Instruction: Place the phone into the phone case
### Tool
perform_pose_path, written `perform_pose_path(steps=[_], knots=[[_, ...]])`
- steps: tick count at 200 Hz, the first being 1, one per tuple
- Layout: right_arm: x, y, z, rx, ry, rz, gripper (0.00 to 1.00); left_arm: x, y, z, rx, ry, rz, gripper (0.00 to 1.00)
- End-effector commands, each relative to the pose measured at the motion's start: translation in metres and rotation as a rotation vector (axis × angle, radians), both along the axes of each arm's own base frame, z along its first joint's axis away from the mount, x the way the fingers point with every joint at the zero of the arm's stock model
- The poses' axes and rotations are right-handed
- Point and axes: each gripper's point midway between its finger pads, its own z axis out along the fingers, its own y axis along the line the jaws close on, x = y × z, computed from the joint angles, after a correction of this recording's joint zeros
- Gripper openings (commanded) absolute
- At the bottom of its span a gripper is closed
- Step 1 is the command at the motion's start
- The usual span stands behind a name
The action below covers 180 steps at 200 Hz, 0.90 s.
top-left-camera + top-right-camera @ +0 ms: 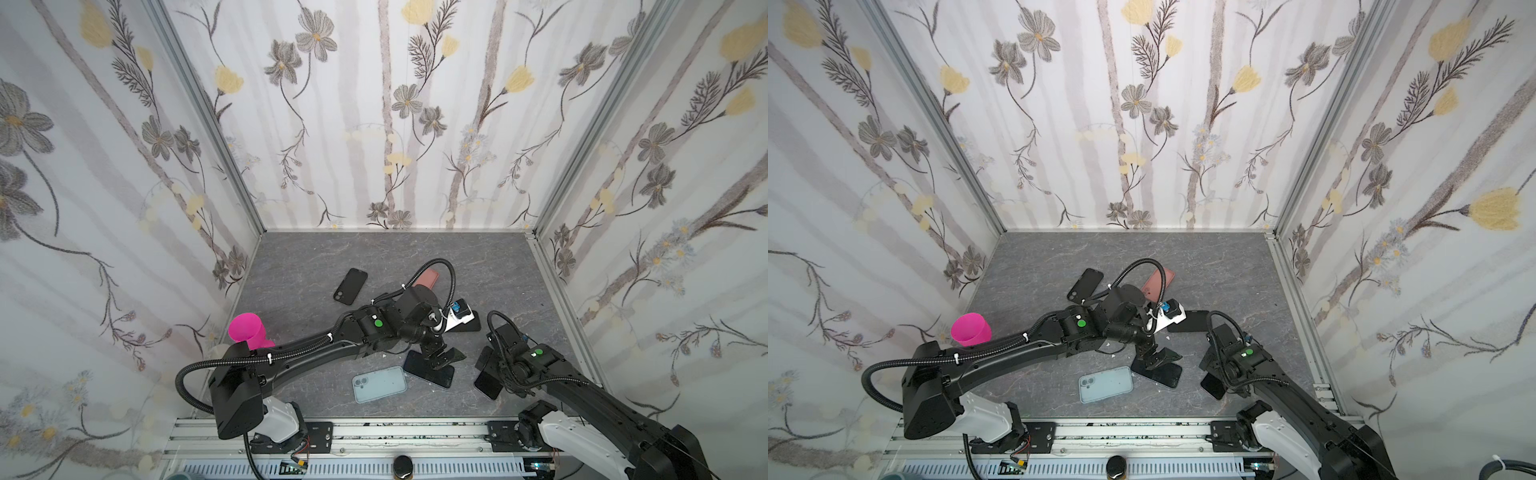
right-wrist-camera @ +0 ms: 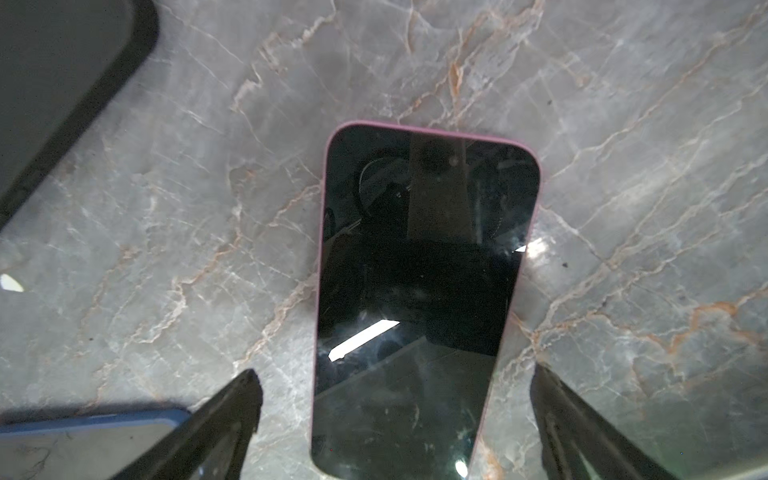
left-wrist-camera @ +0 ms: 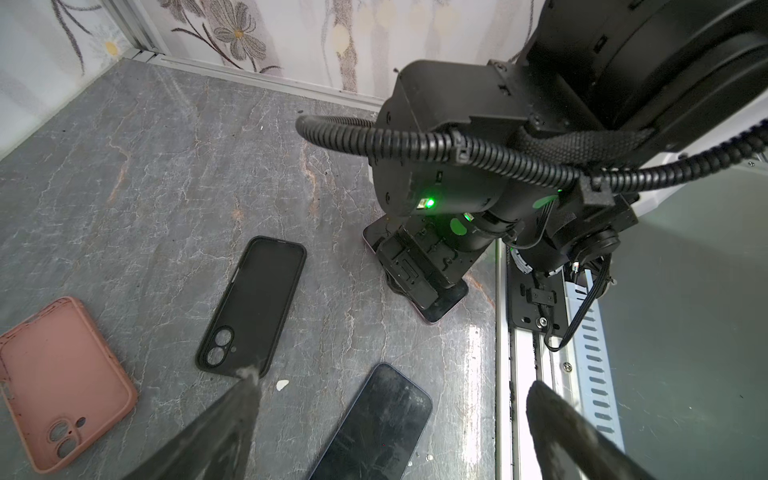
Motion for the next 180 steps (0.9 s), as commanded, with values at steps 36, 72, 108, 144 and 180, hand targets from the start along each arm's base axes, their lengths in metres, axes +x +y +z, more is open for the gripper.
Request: perform_pose_path(steps=[36, 72, 108, 144, 180], knots=[[-0.010, 0.001, -0.011, 0.015, 0.038, 0.004, 0.98, 0.004, 0.000, 0.002, 0.002, -0.016, 0.016, 1.00], [-0.012, 0.003, -0.014, 0.022, 0.056, 0.019, 0.91, 0.007, 0.000, 0.001, 0.008, -0.023, 0.029, 1.00], [-0.012, 0.007, -0.017, 0.027, 0.076, 0.045, 0.90, 0.008, 0.001, 0.001, 0.012, -0.025, 0.034, 1.00], [-0.014, 0.009, -0.020, 0.018, 0.098, 0.066, 0.87, 0.008, 0.001, 0.001, 0.014, -0.030, 0.037, 1.00], [-0.010, 0.012, -0.016, 0.018, 0.093, 0.077, 0.88, 0.010, 0.002, 0.000, 0.019, -0.033, 0.043, 1.00]])
